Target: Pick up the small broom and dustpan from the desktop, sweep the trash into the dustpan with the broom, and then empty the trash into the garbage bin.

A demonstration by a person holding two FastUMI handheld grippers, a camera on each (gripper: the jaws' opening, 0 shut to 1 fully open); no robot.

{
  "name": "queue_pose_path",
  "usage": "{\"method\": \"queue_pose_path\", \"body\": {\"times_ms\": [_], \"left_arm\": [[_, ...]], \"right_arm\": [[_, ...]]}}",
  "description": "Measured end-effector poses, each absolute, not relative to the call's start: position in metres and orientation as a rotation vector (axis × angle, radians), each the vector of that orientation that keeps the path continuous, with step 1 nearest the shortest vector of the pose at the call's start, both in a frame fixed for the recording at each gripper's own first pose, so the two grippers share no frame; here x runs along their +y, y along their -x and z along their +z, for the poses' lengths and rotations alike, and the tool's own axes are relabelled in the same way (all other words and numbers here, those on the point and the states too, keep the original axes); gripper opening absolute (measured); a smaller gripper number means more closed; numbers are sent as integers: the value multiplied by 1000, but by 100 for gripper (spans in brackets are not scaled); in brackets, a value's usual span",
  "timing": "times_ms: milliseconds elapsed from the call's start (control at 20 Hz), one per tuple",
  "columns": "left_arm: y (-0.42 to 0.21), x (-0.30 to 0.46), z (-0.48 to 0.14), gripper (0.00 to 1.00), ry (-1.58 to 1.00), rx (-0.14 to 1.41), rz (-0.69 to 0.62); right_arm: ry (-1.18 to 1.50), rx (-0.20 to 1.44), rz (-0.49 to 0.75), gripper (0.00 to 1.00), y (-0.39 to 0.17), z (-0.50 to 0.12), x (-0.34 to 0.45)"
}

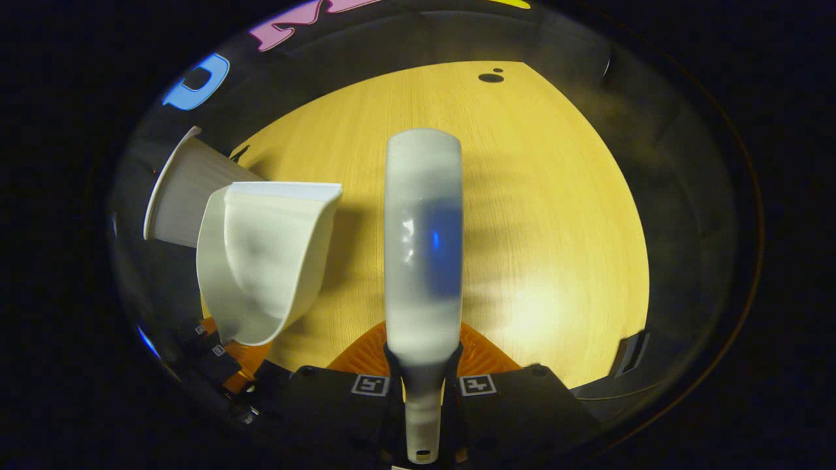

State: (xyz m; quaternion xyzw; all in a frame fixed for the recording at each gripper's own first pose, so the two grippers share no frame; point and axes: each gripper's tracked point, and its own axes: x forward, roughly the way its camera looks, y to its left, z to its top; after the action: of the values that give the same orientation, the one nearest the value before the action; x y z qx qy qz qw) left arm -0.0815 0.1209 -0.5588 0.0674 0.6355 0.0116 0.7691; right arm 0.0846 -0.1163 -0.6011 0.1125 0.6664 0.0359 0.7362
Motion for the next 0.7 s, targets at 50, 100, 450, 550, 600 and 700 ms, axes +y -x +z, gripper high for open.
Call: {"method": "queue_pose_path", "body": {"times_ms": [50, 100, 450, 550, 600, 700], "left_arm": [[84, 118, -565, 24, -125, 1404, 37], [82, 116, -566, 25, -113, 1426, 48], [77, 101, -551, 25, 17, 1519, 94], [81, 99, -550, 25, 44, 1560, 94], [82, 100, -548, 25, 45, 1585, 104], [73, 102, -546, 25, 28, 1574, 99]], "right_arm": [[-228, 1492, 66, 25, -80, -611, -116], [-212, 1505, 60, 25, -77, -621, -114], [-50, 1596, 33, 25, -61, -661, -124], [-40, 1634, 21, 25, -56, -667, -123], [-38, 1650, 17, 25, -54, -669, -124], [-37, 1645, 23, 25, -55, -670, -121]]}}
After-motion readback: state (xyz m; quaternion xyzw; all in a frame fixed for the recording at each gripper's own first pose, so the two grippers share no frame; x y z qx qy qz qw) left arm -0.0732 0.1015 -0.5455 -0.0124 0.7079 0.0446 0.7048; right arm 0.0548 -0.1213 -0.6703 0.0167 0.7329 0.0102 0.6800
